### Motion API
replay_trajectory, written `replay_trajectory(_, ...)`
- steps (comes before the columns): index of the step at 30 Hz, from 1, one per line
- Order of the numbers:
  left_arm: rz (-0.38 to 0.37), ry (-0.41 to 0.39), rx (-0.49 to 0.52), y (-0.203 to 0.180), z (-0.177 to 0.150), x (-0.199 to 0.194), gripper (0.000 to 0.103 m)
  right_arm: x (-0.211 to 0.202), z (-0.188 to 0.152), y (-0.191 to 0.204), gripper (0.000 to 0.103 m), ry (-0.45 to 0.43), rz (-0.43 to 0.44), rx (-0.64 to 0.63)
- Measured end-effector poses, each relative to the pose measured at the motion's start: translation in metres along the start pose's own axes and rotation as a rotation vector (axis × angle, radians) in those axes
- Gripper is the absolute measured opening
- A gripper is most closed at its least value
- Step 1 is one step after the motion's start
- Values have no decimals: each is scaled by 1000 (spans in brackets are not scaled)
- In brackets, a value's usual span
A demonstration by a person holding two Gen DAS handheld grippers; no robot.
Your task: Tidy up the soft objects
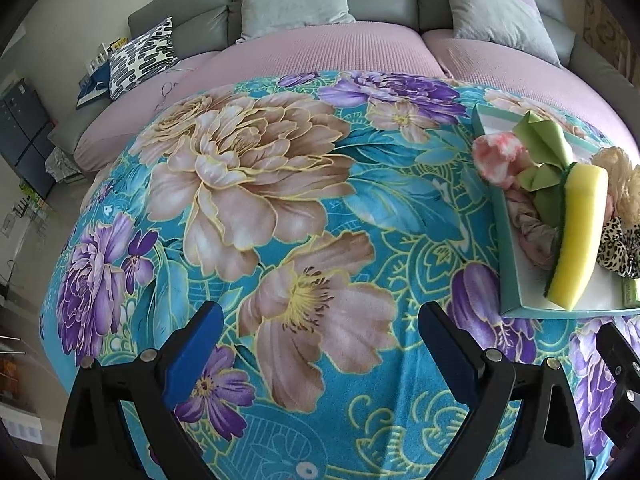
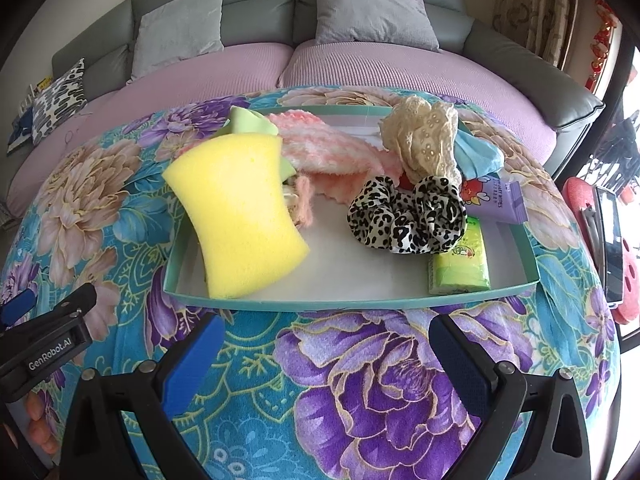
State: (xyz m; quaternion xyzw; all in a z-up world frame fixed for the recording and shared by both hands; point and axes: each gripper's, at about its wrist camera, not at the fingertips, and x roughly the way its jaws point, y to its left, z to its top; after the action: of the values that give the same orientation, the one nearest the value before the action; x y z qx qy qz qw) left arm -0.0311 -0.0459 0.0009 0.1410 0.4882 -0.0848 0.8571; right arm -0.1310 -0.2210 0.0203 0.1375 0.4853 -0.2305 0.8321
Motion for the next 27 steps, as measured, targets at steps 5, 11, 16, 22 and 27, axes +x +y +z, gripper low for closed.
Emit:
replay_trajectory(5,13,22,9,0,-1,7,98,7,0,2,103,12,1,-6)
replay_trajectory(11,11,35,22,-1,0,11,98,15,1,3,103,19,1,-11)
replay_trajectory(16,12,34,42,-3,0,12,98,18,2,3,103,26,9,-18)
replay_trajectory(22,7,44,59,-5,-1,14,98,21,2,2,103,27,-2,-19)
replay_trajectory(27,7,49,64,-6,-1,15,98,21,2,2,103,24,3,-21)
